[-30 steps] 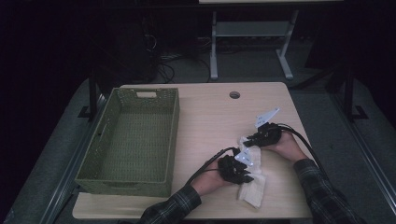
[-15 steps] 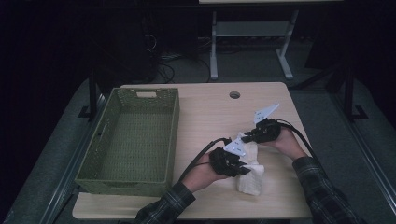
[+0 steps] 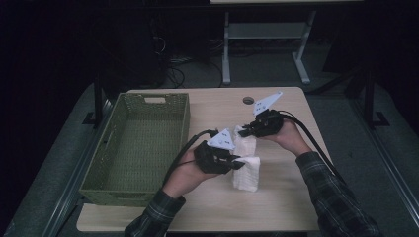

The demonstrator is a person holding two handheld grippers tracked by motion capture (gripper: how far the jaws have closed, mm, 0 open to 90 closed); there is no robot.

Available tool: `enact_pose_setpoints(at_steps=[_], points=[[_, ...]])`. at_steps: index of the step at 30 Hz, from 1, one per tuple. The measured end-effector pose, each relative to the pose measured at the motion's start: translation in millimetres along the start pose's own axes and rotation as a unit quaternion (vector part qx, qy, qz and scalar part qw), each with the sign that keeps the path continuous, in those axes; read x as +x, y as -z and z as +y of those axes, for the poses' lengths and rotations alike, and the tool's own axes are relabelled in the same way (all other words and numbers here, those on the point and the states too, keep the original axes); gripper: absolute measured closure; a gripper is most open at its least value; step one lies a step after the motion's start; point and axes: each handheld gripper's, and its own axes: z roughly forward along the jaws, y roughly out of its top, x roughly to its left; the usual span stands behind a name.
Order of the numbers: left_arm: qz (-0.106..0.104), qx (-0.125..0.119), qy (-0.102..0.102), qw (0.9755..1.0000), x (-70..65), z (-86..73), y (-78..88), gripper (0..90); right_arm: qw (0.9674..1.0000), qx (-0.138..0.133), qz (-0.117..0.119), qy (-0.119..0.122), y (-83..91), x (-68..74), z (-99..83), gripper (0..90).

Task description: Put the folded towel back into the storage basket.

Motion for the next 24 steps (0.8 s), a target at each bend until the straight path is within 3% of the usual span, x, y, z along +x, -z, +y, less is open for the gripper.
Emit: enact_pose_setpoints(at_steps=[7, 8, 9, 20, 24], points=[[0.004, -0.012, -0.003, 0.9999, 18.1, -15.0, 40.1, 79.2, 0.9999, 0.001, -0.002, 0.012, -13.6, 2.7, 38.4, 80.4], [0.004, -0.012, -0.003, 0.9999, 18.1, -15.0, 40.1, 79.2, 0.9999, 0.001, -0.002, 0.012, -13.6, 2.7, 38.4, 80.4], [0.006, -0.013, -0.001, 0.9999, 24.6, -20.7, 49.4, 79.2, 0.9998, -0.003, -0.005, 0.018, -19.5, 2.2, 49.3, 80.4], [0.016, -0.037, 0.030, 0.9987, 55.6, -55.2, 101.2, 79.3, 0.9995, -0.014, -0.011, 0.025, -45.8, 0.2, 93.7, 80.5], [0.030, -0.041, 0.028, 0.9983, 61.1, -64.5, 119.3, 79.3, 0.9994, -0.017, -0.008, 0.028, -58.5, 0.4, 111.1, 80.5]])
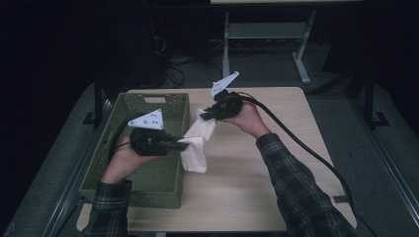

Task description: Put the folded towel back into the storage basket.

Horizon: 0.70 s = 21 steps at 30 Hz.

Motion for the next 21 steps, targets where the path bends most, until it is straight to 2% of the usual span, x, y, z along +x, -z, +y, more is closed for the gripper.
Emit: enact_pose_setpoints(at_steps=[3, 4, 5, 7, 9, 10, 11, 12, 13, 15, 18, 20, 21], points=[[0.009, -0.004, 0.000, 1.0000, 3.6, -4.4, 13.5, 79.2, 1.0000, -0.002, 0.000, 0.007, -10.5, 0.7, 14.2, 80.5], [0.009, -0.004, 0.000, 1.0000, 3.6, -4.4, 13.5, 79.3, 1.0000, -0.002, 0.000, 0.007, -10.5, 0.7, 14.2, 80.5], [0.012, -0.008, 0.002, 0.9999, 4.8, -6.2, 19.0, 79.3, 0.9999, -0.006, 0.001, 0.009, -17.8, 2.3, 24.6, 80.5], [0.015, -0.010, 0.002, 0.9998, 6.4, -9.0, 25.9, 79.3, 0.9998, -0.007, 0.002, 0.016, -23.4, 2.9, 32.1, 80.5], [0.025, -0.010, 0.007, 0.9996, 9.6, -14.2, 36.8, 79.2, 0.9997, -0.010, 0.002, 0.021, -29.8, 3.8, 39.1, 80.5], [0.030, -0.006, 0.006, 0.9995, 10.8, -16.2, 40.5, 79.2, 0.9996, -0.012, 0.003, 0.024, -32.8, 3.4, 41.8, 80.5], [0.034, -0.005, 0.009, 0.9994, 11.7, -18.6, 43.9, 79.1, 0.9998, -0.010, 0.008, 0.016, -35.9, 4.2, 44.4, 80.5], [0.036, -0.003, 0.011, 0.9993, 12.8, -21.0, 47.2, 79.0, 0.9997, -0.010, 0.010, 0.021, -39.4, 3.6, 46.6, 80.5], [0.036, -0.003, 0.011, 0.9993, 12.8, -21.0, 47.2, 79.0, 0.9997, -0.010, 0.010, 0.021, -39.4, 3.6, 46.6, 80.5], [0.036, 0.000, 0.019, 0.9992, 15.7, -27.8, 54.8, 78.9, 0.9994, -0.016, 0.014, 0.028, -49.6, 4.6, 53.7, 80.4], [0.036, 0.008, 0.023, 0.9990, 16.9, -33.5, 59.7, 78.6, 0.9993, -0.015, 0.021, 0.025, -60.4, 6.6, 60.9, 80.4], [0.036, 0.011, 0.026, 0.9989, 17.1, -35.4, 60.8, 78.3, 0.9990, -0.017, 0.024, 0.034, -68.8, 6.5, 64.3, 80.5], [0.035, 0.023, 0.029, 0.9987, 18.2, -39.6, 62.2, 78.2, 0.9990, -0.016, 0.025, 0.034, -72.5, 7.2, 65.5, 80.5]])
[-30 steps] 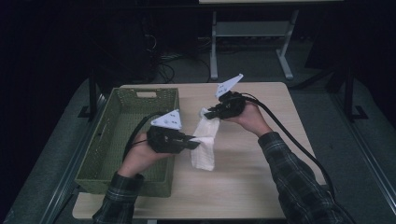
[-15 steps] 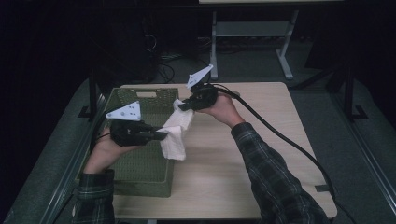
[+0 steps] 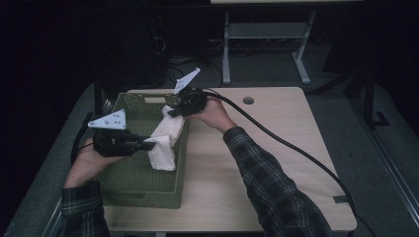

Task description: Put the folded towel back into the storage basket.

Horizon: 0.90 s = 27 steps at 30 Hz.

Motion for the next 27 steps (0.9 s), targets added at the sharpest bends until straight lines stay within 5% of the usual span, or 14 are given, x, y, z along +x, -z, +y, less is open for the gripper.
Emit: enact_pose_setpoints(at_steps=[9, 11, 18, 27], points=[[-0.042, 0.038, 0.005, 0.9984, 5.3, -11.5, -13.0, 76.1, 0.9998, 0.013, 0.012, -0.003, -22.5, 4.0, -4.2, 80.4], [-0.042, 0.039, 0.004, 0.9984, 5.2, -11.4, -14.1, 65.0, 0.9998, 0.013, 0.014, -0.005, -24.6, 4.3, -5.5, 80.4], [-0.005, 0.011, -0.004, 0.9999, 6.5, -10.8, -14.9, 41.9, 0.9998, 0.013, 0.017, -0.002, -33.0, -0.9, -9.3, 80.4], [0.016, -0.027, 0.015, 0.9994, 14.2, -9.9, -22.0, 37.7, 0.9999, -0.003, 0.013, -0.004, -35.2, -13.3, -9.5, 80.1]])
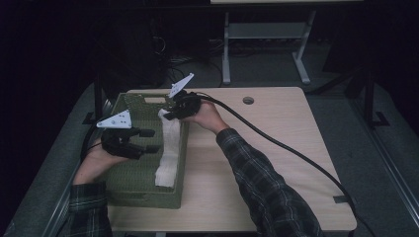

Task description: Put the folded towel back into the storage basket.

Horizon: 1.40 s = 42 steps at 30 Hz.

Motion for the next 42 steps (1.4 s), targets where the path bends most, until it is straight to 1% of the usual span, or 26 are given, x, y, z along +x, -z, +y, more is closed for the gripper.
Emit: enact_pose_setpoints(at_steps=[3, 10, 11, 12, 14, 15, 16, 17, 18, 19, 20, 21, 22, 23, 26, 27, 31, 33, 34, 35, 36, 37, 38, 40, 41, 42], points=[[0.004, -0.010, 0.003, 0.9999, -0.1, 2.4, -0.7, 37.7, 1.0000, -0.002, -0.002, -0.002, -1.0, -4.0, 2.5, 80.0], [0.011, -0.017, 0.008, 0.9998, 0.9, 2.9, -0.3, 37.8, 1.0000, -0.003, -0.007, -0.002, -4.5, -13.8, 5.4, 79.6], [0.012, -0.018, 0.007, 0.9997, 1.6, 3.1, 0.3, 37.8, 0.9999, -0.009, -0.004, -0.007, -5.9, -17.3, 4.3, 79.5], [0.014, -0.021, 0.010, 0.9996, 1.6, 3.3, 0.9, 37.8, 0.9999, -0.010, -0.006, -0.008, -6.3, -18.4, 4.1, 79.4], [0.016, -0.022, 0.010, 0.9996, 1.6, 3.6, 1.2, 37.8, 0.9999, -0.011, -0.006, -0.010, -7.0, -19.8, 4.0, 79.1], [0.016, -0.024, 0.008, 0.9995, 1.6, 4.1, 1.4, 37.8, 0.9998, -0.010, -0.011, -0.011, -8.7, -22.9, 4.5, 78.1], [0.016, -0.025, 0.009, 0.9995, 1.5, 4.3, 1.3, 37.9, 0.9998, -0.011, -0.012, -0.011, -9.3, -23.8, 5.0, 76.9], [0.016, -0.025, 0.009, 0.9995, 1.5, 4.3, 1.3, 37.9, 0.9998, -0.013, -0.013, -0.013, -10.2, -25.5, 5.3, 72.9], [0.018, -0.028, 0.011, 0.9994, 1.5, 4.7, 0.8, 37.9, 0.9995, -0.016, -0.018, -0.018, -10.5, -26.6, 5.6, 65.5], [0.018, -0.028, 0.011, 0.9994, 1.5, 4.7, 0.8, 37.9, 0.9995, -0.016, -0.018, -0.018, -10.5, -26.6, 5.6, 65.5], [0.020, -0.027, 0.012, 0.9994, 1.4, 4.9, 0.0, 37.9, 0.9990, -0.019, -0.035, -0.018, -8.8, -28.9, 5.6, 60.6], [0.020, -0.024, 0.013, 0.9994, 1.5, 5.1, -0.3, 37.9, 0.9989, -0.020, -0.037, -0.022, -7.5, -29.7, 5.6, 57.8], [0.020, -0.024, 0.013, 0.9994, 1.5, 5.1, -0.3, 37.8, 0.9989, -0.020, -0.037, -0.022, -7.5, -29.7, 5.6, 57.8], [0.022, -0.025, 0.013, 0.9994, 1.5, 5.8, -2.0, 37.8, 0.9982, -0.021, -0.043, -0.035, -2.2, -31.9, 5.5, 53.0], [0.021, -0.024, 0.014, 0.9994, 1.2, 7.5, -4.5, 37.7, 0.9981, -0.020, -0.043, -0.037, 2.8, -33.7, 4.6, 51.0], [0.021, -0.025, 0.016, 0.9993, 0.9, 8.6, -6.0, 37.5, 0.9977, -0.021, -0.040, -0.049, 9.1, -33.9, 3.5, 47.7], [0.016, -0.025, 0.019, 0.9994, -0.5, 14.3, -12.8, 36.3, 0.9978, -0.016, -0.039, -0.051, 15.9, -32.7, 1.1, 46.1], [0.016, -0.018, 0.015, 0.9996, -1.7, 18.7, -17.7, 35.8, 0.9975, -0.024, -0.040, -0.054, 23.5, -30.3, -2.2, 45.2], [0.011, -0.021, 0.016, 0.9996, -2.3, 22.3, -20.3, 35.7, 0.9972, -0.028, -0.039, -0.058, 31.8, -28.8, -7.2, 44.2], [0.009, -0.023, 0.017, 0.9995, -2.4, 24.6, -21.8, 35.7, 0.9969, -0.029, -0.039, -0.062, 34.7, -27.1, -8.7, 44.1], [0.009, -0.023, 0.017, 0.9995, -2.4, 24.6, -21.8, 35.5, 0.9973, -0.027, -0.041, -0.055, 38.9, -26.5, -11.1, 44.0], [0.011, -0.024, 0.019, 0.9995, -3.3, 27.5, -24.2, 35.5, 0.9973, -0.027, -0.041, -0.055, 38.9, -26.5, -11.1, 44.0], [0.012, -0.024, 0.021, 0.9994, -4.8, 31.5, -28.2, 35.2, 0.9972, -0.031, -0.041, -0.055, 50.1, -23.1, -16.2, 43.5], [0.012, -0.022, 0.022, 0.9995, -6.1, 33.4, -30.5, 34.6, 0.9972, -0.033, -0.041, -0.053, 58.8, -21.4, -20.7, 42.7], [0.015, -0.021, 0.022, 0.9994, -7.6, 35.4, -33.1, 34.6, 0.9972, -0.033, -0.041, -0.053, 58.8, -21.4, -20.7, 42.7], [0.019, -0.018, 0.024, 0.9994, -9.8, 37.9, -36.2, 34.0, 0.9970, -0.034, -0.043, -0.055, 69.4, -18.1, -26.4, 41.9]])
